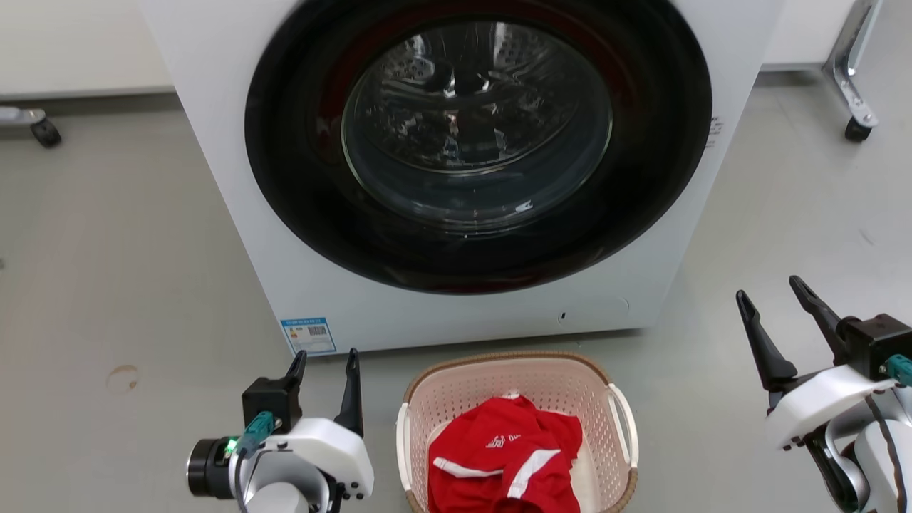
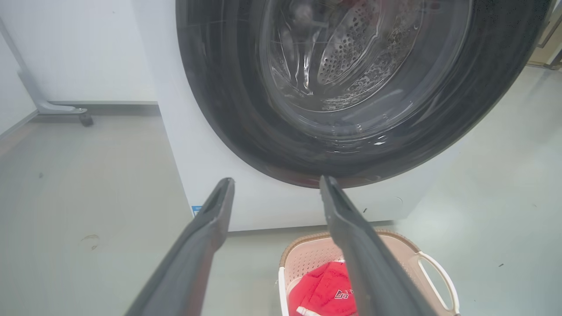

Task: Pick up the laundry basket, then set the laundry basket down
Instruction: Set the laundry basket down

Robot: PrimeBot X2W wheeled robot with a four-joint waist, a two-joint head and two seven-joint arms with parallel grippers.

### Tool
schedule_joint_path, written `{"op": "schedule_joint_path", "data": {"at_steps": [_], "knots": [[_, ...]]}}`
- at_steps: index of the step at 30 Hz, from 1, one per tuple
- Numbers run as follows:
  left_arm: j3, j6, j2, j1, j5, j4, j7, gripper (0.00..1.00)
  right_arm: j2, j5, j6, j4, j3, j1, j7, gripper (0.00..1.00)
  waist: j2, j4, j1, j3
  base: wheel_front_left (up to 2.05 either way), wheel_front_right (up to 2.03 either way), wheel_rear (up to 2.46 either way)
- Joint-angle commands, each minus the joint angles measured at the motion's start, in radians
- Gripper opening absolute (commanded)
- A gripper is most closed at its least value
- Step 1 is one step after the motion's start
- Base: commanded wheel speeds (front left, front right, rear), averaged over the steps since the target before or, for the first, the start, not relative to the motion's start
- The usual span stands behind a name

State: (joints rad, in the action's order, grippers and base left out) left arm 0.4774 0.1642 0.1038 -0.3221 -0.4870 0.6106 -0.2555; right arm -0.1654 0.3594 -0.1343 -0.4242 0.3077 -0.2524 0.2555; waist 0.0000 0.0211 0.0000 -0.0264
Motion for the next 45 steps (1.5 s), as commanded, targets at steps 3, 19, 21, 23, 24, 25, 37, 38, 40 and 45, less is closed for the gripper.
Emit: {"op": "schedule_joint_path", "data": {"at_steps": [3, 19, 21, 23, 24, 25, 37, 38, 40, 45], "knots": [[-0.062, -0.011, 0.027, 0.024, 0.022, -0.054, -0.006, 1.0, -0.023, -0.011, 0.004, 0.053, -0.004, 0.026, 0.006, 1.0, 0.0, 0.005, 0.0, 0.045, 0.0, 0.0, 0.0], [-0.166, -0.026, 0.095, 0.16, 0.037, -0.195, -0.006, 1.0, -0.083, -0.031, 0.004, 0.146, -0.089, 0.12, 0.006, 1.0, 0.0, 0.023, 0.0, 0.099, 0.0, 0.0, 0.0], [-0.167, -0.025, 0.1, 0.163, 0.037, -0.201, -0.006, 1.0, -0.086, -0.032, 0.004, 0.149, -0.091, 0.123, 0.005, 1.0, 0.0, 0.023, 0.0, 0.1, 0.0, 0.0, 0.0], [-0.169, -0.024, 0.11, 0.168, 0.037, -0.215, -0.004, 1.0, -0.094, -0.034, 0.004, 0.157, -0.094, 0.126, 0.001, 1.0, 0.0, 0.023, 0.0, 0.103, 0.0, 0.0, 0.0], [-0.17, -0.024, 0.115, 0.17, 0.035, -0.224, -0.001, 1.0, -0.096, -0.034, 0.004, 0.161, -0.096, 0.128, -0.003, 1.0, 0.0, 0.022, 0.0, 0.104, 0.0, 0.0, 0.0], [-0.171, -0.023, 0.12, 0.173, 0.035, -0.234, 0.001, 1.0, -0.1, -0.033, 0.004, 0.167, -0.097, 0.131, -0.007, 1.0, 0.0, 0.022, 0.0, 0.106, 0.0, 0.0, 0.0], [-0.192, 0.001, 0.178, 0.216, 0.021, -0.369, 0.054, 1.0, -0.133, -0.012, 0.004, 0.252, -0.113, 0.168, -0.059, 1.0, 0.0, 0.026, 0.0, 0.112, 0.0, 0.0, 0.0], [-0.193, 0.005, 0.179, 0.219, 0.02, -0.379, 0.058, 1.0, -0.132, -0.011, 0.004, 0.258, -0.114, 0.169, -0.062, 1.0, 0.0, 0.026, 0.0, 0.112, 0.0, 0.0, 0.0], [-0.193, 0.012, 0.182, 0.224, 0.019, -0.399, 0.067, 1.0, -0.131, -0.01, 0.004, 0.267, -0.115, 0.172, -0.068, 1.0, 0.0, 0.025, 0.0, 0.11, 0.0, 0.0, 0.0], [-0.19, 0.026, 0.182, 0.239, 0.016, -0.436, 0.082, 1.0, -0.133, -0.007, 0.004, 0.273, -0.128, 0.181, -0.078, 1.0, 0.0, 0.021, 0.0, 0.108, 0.0, 0.0, 0.0]]}}
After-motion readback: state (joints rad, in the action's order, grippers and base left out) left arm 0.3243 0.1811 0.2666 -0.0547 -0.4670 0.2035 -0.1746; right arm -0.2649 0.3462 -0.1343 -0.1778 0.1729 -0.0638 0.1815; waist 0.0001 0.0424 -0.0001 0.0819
